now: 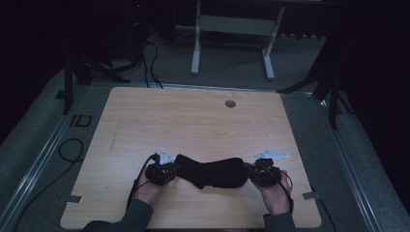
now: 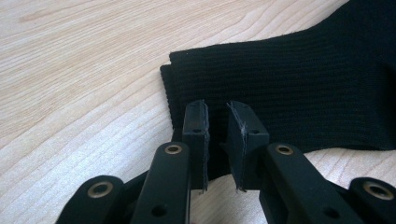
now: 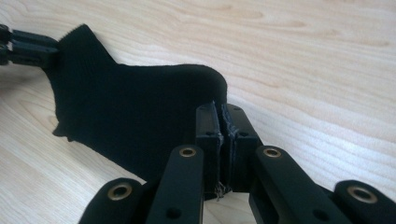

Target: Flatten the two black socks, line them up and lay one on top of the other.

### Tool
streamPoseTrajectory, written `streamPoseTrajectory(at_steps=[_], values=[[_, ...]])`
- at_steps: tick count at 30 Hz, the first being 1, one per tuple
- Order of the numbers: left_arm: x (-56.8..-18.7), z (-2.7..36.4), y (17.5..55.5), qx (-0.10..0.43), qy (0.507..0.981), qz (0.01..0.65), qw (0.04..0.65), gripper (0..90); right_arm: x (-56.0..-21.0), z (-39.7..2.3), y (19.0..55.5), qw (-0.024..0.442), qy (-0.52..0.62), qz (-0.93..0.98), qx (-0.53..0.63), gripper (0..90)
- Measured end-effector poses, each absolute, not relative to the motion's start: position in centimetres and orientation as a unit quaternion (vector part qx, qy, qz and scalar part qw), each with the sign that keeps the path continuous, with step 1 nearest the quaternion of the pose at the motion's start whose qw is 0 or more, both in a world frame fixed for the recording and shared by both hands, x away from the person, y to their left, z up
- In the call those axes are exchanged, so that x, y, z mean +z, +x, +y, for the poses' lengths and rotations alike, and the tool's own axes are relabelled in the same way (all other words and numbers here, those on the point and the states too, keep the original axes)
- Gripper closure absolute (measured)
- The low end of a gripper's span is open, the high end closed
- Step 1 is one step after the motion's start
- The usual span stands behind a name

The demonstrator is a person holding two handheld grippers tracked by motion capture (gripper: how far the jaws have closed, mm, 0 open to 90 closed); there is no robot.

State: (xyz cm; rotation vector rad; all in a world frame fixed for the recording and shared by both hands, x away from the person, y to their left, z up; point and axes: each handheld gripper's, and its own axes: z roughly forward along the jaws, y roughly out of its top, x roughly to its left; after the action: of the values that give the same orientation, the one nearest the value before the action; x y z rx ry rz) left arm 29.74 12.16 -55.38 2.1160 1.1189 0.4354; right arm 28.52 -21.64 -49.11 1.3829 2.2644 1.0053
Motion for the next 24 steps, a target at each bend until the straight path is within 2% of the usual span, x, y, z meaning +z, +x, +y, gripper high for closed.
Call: streamPoseTrajectory(at_steps=[13, 24], values=[[-55.3, 12.0, 29.6, 0.167, 0.817, 0.43, 0.346, 77.2, -53.5, -21.7, 29.9, 0.13, 0.499, 0.802, 0.3, 84.3], [-55.3, 11.8, 29.4, 0.159, 0.817, 0.431, 0.35, 74.9, -54.8, -21.8, 31.2, 0.135, 0.5, 0.8, 0.302, 83.0]])
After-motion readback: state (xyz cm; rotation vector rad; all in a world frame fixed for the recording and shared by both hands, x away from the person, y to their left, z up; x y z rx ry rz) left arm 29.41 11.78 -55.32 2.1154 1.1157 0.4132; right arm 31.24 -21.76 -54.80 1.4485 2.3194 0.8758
